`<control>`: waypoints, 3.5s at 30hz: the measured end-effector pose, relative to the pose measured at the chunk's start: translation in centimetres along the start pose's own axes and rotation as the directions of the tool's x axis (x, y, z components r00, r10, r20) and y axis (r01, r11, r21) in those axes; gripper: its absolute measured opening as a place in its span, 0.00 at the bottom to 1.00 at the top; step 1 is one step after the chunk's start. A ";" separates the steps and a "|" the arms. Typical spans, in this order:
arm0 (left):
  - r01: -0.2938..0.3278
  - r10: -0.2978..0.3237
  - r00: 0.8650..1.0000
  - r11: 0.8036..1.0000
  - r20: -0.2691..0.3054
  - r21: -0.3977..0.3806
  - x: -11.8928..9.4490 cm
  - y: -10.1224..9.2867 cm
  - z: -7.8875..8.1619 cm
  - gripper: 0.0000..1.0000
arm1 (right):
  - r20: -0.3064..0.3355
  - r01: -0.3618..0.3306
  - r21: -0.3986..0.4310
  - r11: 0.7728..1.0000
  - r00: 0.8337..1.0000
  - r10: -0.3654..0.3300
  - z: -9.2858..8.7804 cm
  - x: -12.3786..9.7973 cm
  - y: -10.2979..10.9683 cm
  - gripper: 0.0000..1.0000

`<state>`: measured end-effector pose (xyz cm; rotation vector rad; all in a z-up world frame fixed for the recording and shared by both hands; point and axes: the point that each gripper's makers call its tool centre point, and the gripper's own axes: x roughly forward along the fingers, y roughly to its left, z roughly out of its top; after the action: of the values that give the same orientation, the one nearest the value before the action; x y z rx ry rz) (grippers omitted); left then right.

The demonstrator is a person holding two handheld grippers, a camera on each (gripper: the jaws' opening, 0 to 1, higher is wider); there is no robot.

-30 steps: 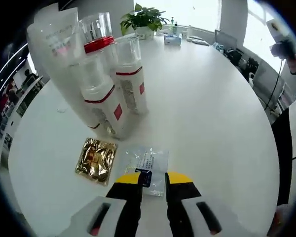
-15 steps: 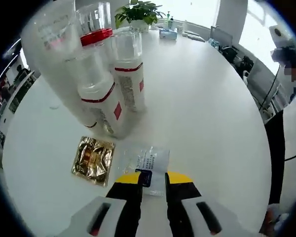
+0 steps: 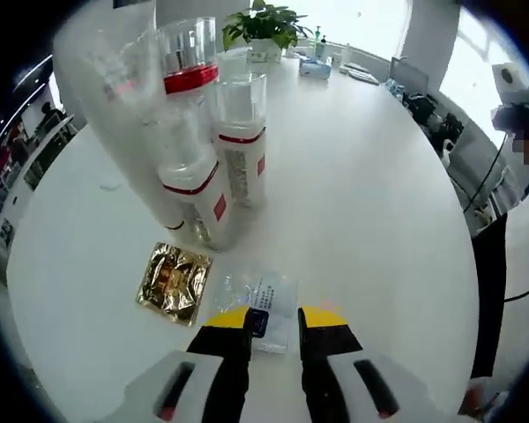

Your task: Arrange the skincare products in the storage area until every visible bottle or jar stands upright without overlapping.

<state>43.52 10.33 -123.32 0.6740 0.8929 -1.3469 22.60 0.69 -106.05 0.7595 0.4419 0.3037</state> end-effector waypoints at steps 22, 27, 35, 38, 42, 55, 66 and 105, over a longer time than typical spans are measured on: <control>-0.291 0.280 0.956 0.885 -0.083 -0.364 -10.7 7.0 -12.9 0.80 | -0.033 -0.135 -0.027 0.991 0.990 0.134 -0.9 5.1 3.3 0.54; -0.345 0.279 0.936 0.845 -0.214 -0.409 -11.5 7.4 -17.8 0.99 | -0.037 -0.143 -0.032 0.989 0.989 0.142 -0.8 5.7 3.5 0.54; -0.387 0.267 0.915 0.797 -0.304 -0.464 -11.4 8.1 -21.0 1.00 | -0.033 -0.125 -0.029 0.992 0.992 0.124 -0.8 5.5 3.3 0.54; -0.379 0.250 0.917 0.785 -0.309 -0.489 -10.9 8.0 -21.2 1.00 | -0.038 -0.112 -0.027 0.993 0.993 0.111 -1.3 5.2 3.1 0.53; -0.384 0.245 0.913 0.786 -0.326 -0.484 -10.0 7.9 -21.4 1.00 | -0.041 -0.095 -0.019 0.995 0.995 0.095 -1.6 4.6 2.8 0.53; -0.363 0.229 0.922 0.792 -0.313 -0.491 -9.1 7.3 -20.5 1.00 | -0.034 -0.052 -0.017 0.999 0.998 0.051 -1.8 3.5 2.0 0.52; -0.346 0.244 0.933 0.805 -0.263 -0.481 -8.9 6.9 -20.0 0.91 | -0.049 -0.052 -0.017 0.998 0.997 0.052 -2.2 3.6 1.9 0.52; -0.304 0.219 0.943 0.872 -0.250 -0.382 -8.1 3.7 -17.9 0.38 | -0.107 -0.103 -0.008 0.995 0.989 0.101 -0.8 3.9 1.1 0.50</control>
<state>44.53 30.11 -125.97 0.5756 1.1632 -0.8144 25.53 3.58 -106.80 0.7568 0.5017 0.4441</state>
